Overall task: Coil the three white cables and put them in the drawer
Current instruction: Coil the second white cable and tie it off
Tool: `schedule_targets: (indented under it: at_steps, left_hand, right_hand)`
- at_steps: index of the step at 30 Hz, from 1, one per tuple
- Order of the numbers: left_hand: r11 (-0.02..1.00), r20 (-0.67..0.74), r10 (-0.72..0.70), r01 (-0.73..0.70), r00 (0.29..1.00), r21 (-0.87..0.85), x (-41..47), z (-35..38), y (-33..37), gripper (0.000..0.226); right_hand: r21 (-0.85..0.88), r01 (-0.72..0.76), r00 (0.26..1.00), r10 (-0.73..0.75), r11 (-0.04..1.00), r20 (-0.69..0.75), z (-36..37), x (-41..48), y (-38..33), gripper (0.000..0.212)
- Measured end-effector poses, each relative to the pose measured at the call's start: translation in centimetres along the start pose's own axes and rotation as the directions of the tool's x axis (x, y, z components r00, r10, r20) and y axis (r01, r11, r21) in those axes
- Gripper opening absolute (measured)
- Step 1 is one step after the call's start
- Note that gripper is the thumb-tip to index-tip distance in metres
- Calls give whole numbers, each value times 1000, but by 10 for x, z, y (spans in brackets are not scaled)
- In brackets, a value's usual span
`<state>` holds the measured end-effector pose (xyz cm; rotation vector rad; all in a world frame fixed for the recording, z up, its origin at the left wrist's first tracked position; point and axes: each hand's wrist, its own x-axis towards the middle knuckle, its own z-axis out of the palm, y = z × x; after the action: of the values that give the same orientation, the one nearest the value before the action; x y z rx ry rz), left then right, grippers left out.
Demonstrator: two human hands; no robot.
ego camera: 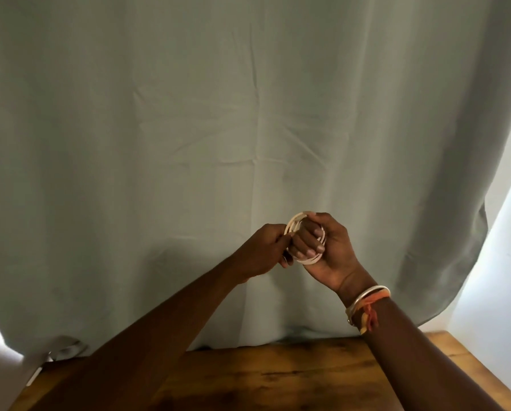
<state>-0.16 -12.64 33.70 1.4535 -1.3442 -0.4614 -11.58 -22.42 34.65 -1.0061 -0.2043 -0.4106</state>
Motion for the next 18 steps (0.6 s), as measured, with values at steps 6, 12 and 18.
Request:
schedule_targets:
  at_steps: [6, 12, 18]
  left_hand:
    - [951, -160, 118, -65, 980, 304, 8, -19, 0, 27]
    - [849, -143, 191, -90, 971, 520, 9, -22, 3, 28]
    - [985, -142, 81, -58, 987, 161, 4, -23, 10, 37]
  right_hand:
    - [-509, -90, 881, -170, 856, -442, 12, -5, -5, 42]
    - [-580, -90, 813, -277, 810, -513, 12, -3, -2, 34]
    - [-328, 8, 799, -203, 945, -566, 12, 2, 1, 31]
